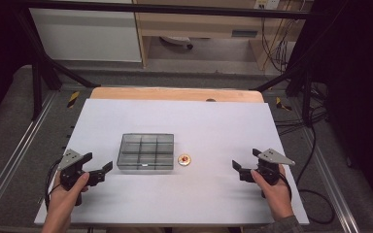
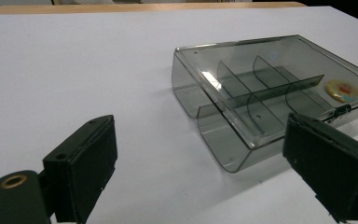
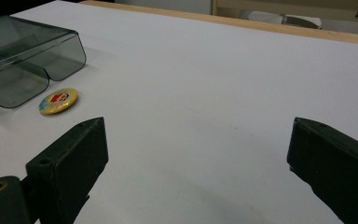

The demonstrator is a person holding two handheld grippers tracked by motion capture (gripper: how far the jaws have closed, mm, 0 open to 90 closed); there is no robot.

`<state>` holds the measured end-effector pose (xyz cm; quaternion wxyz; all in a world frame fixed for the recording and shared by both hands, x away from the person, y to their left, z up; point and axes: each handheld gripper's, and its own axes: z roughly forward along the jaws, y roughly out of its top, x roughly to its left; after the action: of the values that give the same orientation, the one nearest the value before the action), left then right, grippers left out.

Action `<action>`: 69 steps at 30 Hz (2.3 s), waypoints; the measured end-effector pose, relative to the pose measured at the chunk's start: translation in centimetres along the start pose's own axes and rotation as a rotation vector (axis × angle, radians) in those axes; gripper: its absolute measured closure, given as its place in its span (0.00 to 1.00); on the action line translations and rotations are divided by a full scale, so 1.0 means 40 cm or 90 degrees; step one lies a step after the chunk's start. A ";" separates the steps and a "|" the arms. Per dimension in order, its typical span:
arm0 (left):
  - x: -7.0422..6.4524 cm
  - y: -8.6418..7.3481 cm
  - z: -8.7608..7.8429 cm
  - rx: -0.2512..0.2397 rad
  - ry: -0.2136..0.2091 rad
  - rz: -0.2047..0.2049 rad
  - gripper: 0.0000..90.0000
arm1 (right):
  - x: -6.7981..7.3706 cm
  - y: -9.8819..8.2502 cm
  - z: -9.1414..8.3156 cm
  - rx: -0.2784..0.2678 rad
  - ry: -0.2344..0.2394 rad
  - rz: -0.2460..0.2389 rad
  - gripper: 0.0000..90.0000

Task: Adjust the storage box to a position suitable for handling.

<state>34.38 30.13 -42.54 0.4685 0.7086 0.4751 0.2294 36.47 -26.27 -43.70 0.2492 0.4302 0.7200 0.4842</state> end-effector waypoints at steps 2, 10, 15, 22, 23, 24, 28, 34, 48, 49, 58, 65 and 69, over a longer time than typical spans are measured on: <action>-0.002 0.000 0.001 0.004 0.000 0.002 0.11 | -0.002 -0.004 0.005 0.005 0.000 0.002 0.05; -0.002 0.003 0.005 0.004 -0.005 -0.005 0.11 | 0.004 -0.008 0.012 0.012 0.001 -0.003 0.05; 0.012 0.011 -0.001 -0.001 -0.006 -0.021 0.11 | 0.009 -0.009 0.013 0.014 0.005 -0.006 0.05; 0.021 0.027 0.007 -0.017 0.021 -0.023 0.11 | 0.021 -0.002 0.017 0.019 0.008 -0.015 0.05; 0.023 0.029 0.011 -0.015 0.027 -0.022 0.11 | 0.023 0.000 0.019 0.019 0.007 -0.018 0.05; 0.023 0.029 0.011 -0.015 0.027 -0.022 0.11 | 0.025 0.002 0.020 0.020 0.007 -0.018 0.05; 0.037 0.033 0.029 -0.005 0.027 -0.030 0.20 | 0.034 0.006 0.024 0.014 -0.001 -0.025 0.08; 0.037 0.044 0.042 -0.004 0.039 -0.003 0.36 | 0.036 0.009 0.024 0.009 -0.001 -0.020 0.16; 0.053 0.040 0.062 0.033 0.021 0.020 0.91 | 0.046 0.015 0.021 0.007 -0.008 -0.044 0.64; 0.056 0.040 0.063 0.033 0.019 0.019 0.94 | 0.045 0.014 0.021 0.010 -0.009 -0.048 0.70; 0.090 0.046 0.097 0.050 -0.008 0.015 1.00 | 0.044 0.009 0.036 0.036 -0.024 -0.094 1.00; 0.105 0.059 0.139 0.076 0.019 0.036 1.00 | 0.064 0.024 0.056 0.051 0.002 -0.089 1.00; 0.112 0.068 0.159 0.078 0.010 0.037 1.00 | 0.081 0.048 0.082 0.048 0.037 -0.085 1.00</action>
<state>42.51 30.99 -43.58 0.4140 0.7475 0.4710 0.2190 38.11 -21.58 -43.09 0.2436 0.3762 0.7719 0.4510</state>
